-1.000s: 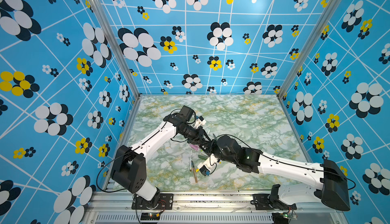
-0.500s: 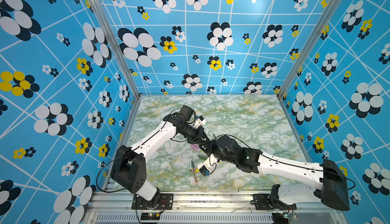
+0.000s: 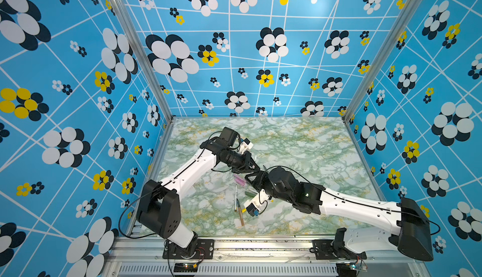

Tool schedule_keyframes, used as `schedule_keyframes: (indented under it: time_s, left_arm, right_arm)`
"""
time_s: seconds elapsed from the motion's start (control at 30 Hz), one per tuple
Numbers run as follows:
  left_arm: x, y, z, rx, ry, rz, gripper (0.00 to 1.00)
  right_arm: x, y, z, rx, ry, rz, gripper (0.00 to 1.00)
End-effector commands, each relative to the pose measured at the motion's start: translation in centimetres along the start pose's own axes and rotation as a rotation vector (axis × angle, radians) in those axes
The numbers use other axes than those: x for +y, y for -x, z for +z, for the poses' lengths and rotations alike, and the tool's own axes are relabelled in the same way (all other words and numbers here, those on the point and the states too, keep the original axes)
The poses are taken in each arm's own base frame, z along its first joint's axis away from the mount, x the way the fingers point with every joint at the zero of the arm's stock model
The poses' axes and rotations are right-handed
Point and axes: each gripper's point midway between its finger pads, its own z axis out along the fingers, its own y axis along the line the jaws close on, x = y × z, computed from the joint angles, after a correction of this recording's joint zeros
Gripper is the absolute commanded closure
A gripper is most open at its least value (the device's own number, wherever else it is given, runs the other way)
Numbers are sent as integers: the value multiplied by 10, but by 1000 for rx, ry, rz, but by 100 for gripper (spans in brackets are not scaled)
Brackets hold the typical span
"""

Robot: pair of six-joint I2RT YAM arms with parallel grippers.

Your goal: Insert the pens into the pen caps

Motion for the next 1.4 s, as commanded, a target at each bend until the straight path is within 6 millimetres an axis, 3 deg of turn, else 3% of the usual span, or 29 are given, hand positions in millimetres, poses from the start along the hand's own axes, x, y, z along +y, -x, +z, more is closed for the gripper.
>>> schedule_keyframes:
  time_s: [0.0,0.07,0.23,0.4,0.5,0.63,0.8,0.97,1.13,1.37]
  left_arm:
    - [-10,23,-12,-84,7,50,100]
    - [-10,32,-17,-120,23,76,100]
    - [-13,50,-36,-218,92,214,100]
    - [-20,56,-50,-298,107,338,100]
    - [-29,56,-53,-331,72,396,100]
    - [-40,51,-54,-353,10,450,100]
    - [-47,46,-57,-385,-19,484,100]
    - [-46,47,-60,-423,-7,487,100]
    - [-51,48,-60,-445,-16,502,100]
    - [-50,48,-52,-420,-28,499,100]
  right_arm:
    - [-8,1,-17,-14,-14,59,47]
    - [-11,-1,-24,-11,-22,130,45]
    - [-37,-16,-46,14,-124,560,42]
    - [-81,-67,-82,119,-389,1169,38]
    - [-90,-105,-99,152,-478,1577,37]
    - [-81,-147,-97,164,-422,2071,34]
    - [-88,-164,-80,-57,-292,2450,33]
    - [-101,-151,-53,-237,-81,2577,35]
    - [-92,-142,-33,-226,25,2606,36]
    - [-99,-137,-16,-255,75,2588,37]
